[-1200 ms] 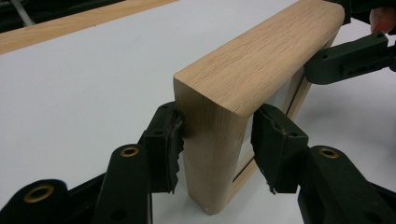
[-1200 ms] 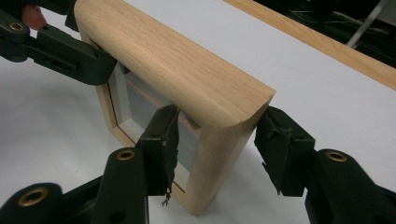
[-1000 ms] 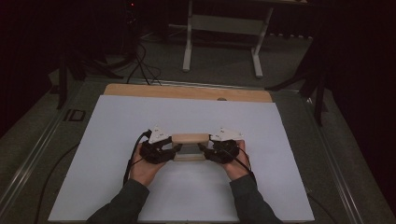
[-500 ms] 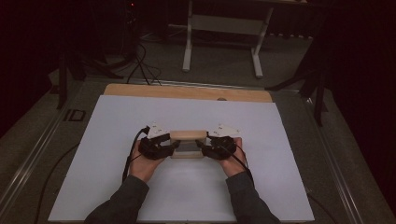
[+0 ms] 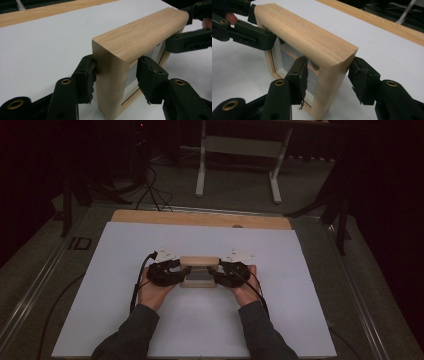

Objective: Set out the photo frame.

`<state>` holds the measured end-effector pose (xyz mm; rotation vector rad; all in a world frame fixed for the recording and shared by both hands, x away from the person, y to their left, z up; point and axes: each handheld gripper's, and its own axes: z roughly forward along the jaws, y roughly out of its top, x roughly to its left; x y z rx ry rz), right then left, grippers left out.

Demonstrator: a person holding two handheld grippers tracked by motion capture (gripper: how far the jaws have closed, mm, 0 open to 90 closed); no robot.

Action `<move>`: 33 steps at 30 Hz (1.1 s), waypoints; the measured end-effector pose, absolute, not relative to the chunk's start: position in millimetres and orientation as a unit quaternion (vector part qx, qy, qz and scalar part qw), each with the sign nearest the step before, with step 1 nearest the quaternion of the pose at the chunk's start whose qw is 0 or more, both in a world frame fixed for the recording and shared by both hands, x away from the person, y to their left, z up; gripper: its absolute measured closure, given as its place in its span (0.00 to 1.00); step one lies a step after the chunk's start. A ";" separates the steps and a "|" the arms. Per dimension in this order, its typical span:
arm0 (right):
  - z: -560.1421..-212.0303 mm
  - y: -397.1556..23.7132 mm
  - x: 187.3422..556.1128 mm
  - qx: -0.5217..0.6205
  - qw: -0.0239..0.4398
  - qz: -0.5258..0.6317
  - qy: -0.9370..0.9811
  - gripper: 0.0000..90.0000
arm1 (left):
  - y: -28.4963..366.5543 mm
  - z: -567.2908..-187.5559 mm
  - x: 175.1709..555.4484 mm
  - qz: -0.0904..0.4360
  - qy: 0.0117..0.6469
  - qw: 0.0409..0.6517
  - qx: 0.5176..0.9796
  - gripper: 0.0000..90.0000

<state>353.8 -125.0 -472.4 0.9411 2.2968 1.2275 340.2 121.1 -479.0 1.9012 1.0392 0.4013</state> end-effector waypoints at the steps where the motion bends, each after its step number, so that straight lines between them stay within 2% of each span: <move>1: -472.7 -125.6 354.0 0.334 0.185 0.437 0.814 0.55 | 121.1 -478.8 340.8 0.162 0.420 0.452 0.770 0.55; 12: -474.5 -125.3 358.8 0.341 0.181 0.442 0.809 0.55 | 120.5 -481.1 346.0 0.158 0.434 0.461 0.758 0.53; 33: -479.7 -126.1 367.9 0.357 0.160 0.441 0.808 0.44 | 119.4 -485.0 354.3 0.145 0.457 0.455 0.751 0.42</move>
